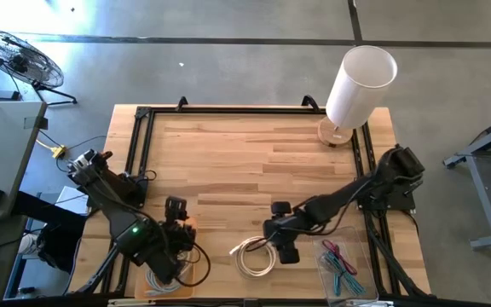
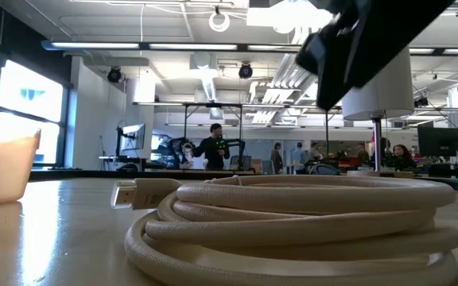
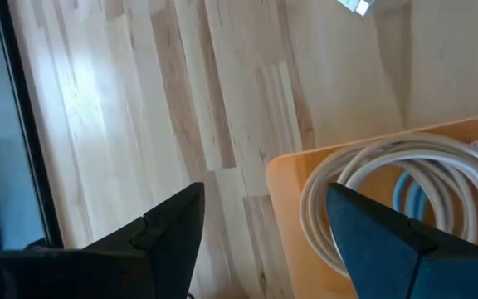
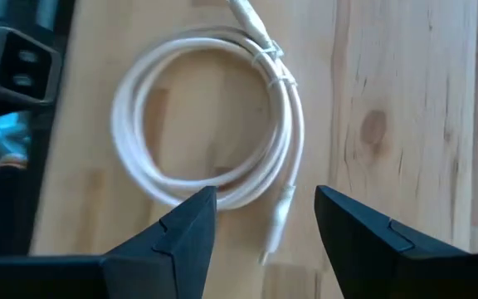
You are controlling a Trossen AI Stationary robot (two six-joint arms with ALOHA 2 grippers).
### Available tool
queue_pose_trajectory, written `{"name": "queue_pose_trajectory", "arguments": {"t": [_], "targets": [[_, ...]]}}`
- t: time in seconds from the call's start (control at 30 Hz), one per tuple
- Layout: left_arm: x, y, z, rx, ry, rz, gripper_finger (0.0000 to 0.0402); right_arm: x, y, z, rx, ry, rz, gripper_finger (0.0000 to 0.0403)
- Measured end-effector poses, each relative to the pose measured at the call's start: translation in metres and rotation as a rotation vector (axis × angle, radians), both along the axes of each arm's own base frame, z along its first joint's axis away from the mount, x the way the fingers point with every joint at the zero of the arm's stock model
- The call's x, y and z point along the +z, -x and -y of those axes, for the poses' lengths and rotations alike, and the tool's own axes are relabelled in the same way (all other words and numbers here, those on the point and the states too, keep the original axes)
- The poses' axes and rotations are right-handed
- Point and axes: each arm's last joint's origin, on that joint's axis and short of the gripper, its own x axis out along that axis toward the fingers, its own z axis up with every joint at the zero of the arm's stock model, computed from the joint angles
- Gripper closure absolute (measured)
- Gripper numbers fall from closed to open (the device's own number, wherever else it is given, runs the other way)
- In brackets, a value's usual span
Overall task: Pick & Place USB Port
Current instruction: Put the light brown HDMI cable into the orange bin
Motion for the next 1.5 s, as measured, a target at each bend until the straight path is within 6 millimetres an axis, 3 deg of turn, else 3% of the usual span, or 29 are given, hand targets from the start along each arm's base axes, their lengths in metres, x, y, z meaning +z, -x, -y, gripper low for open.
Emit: {"name": "queue_pose_trajectory", "arguments": {"t": [0.3,0.9,1.03,1.27,1.5], "targets": [[-0.002,0.008,0.008,-0.026,-0.043,0.039,0.0155,-0.04,-0.022,0.001,0.015,-0.003,-0.032,0.0206],[-0.001,0.011,0.011,-0.04,-0.076,0.08,0.0156,-0.099,-0.072,-0.003,0.147,-0.024,-0.127,0.0211],[-0.002,0.014,0.014,-0.05,-0.077,0.086,0.0156,-0.103,-0.076,0.003,0.171,-0.016,-0.15,0.0246],[-0.015,0.023,0.021,-0.043,-0.098,0.08,0.0156,-0.101,-0.078,0.004,0.201,0.04,-0.117,0.0372],[-0.022,0.024,0.021,-0.029,-0.118,0.084,0.0156,-0.083,-0.089,-0.007,0.26,0.049,-0.056,0.036]]}}
